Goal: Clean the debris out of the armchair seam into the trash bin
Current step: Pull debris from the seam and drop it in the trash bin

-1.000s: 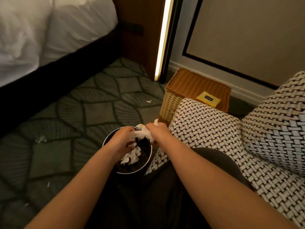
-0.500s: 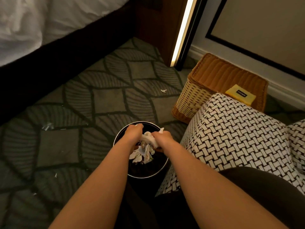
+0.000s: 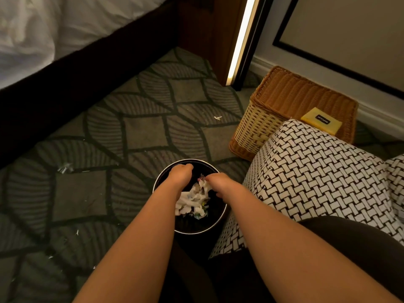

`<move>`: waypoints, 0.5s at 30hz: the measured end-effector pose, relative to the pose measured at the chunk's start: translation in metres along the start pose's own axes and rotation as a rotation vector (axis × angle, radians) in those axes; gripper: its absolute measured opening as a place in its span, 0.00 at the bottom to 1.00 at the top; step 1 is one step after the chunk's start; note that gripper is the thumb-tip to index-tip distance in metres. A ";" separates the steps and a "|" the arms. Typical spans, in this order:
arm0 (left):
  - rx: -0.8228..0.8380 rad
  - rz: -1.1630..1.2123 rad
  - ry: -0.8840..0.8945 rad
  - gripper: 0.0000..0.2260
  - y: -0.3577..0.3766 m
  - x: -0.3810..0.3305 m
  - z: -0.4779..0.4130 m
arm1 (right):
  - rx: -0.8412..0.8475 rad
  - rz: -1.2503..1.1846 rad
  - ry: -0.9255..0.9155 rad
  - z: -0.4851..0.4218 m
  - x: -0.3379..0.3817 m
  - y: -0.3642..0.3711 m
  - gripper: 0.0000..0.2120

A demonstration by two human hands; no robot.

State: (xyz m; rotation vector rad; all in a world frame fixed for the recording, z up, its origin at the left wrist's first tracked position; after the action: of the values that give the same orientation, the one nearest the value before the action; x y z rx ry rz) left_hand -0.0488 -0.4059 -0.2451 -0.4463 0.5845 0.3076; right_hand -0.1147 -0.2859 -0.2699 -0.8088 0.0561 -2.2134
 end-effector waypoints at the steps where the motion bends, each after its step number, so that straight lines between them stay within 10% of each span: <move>1: 0.004 0.013 0.005 0.14 -0.001 0.000 0.001 | -0.001 -0.009 -0.006 0.002 0.002 -0.003 0.17; 15: 0.193 -0.286 0.298 0.10 0.022 -0.043 0.101 | 0.039 0.160 -0.281 0.099 0.053 -0.075 0.17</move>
State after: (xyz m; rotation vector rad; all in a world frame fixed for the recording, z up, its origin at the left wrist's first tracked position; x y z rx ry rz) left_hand -0.0449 -0.3446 -0.1517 -0.3848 0.8223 -0.0917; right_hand -0.1347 -0.2486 -0.1414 -1.0483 -0.0579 -1.9285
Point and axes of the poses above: each hand's wrist, its own z-axis away from the middle knuckle, its own y-axis out of the palm, x = y × z, the point moved 10 cm from there along -z, towards the middle knuckle, and after that the axes turned 8 degrees about -z, right-handed, at the moved point
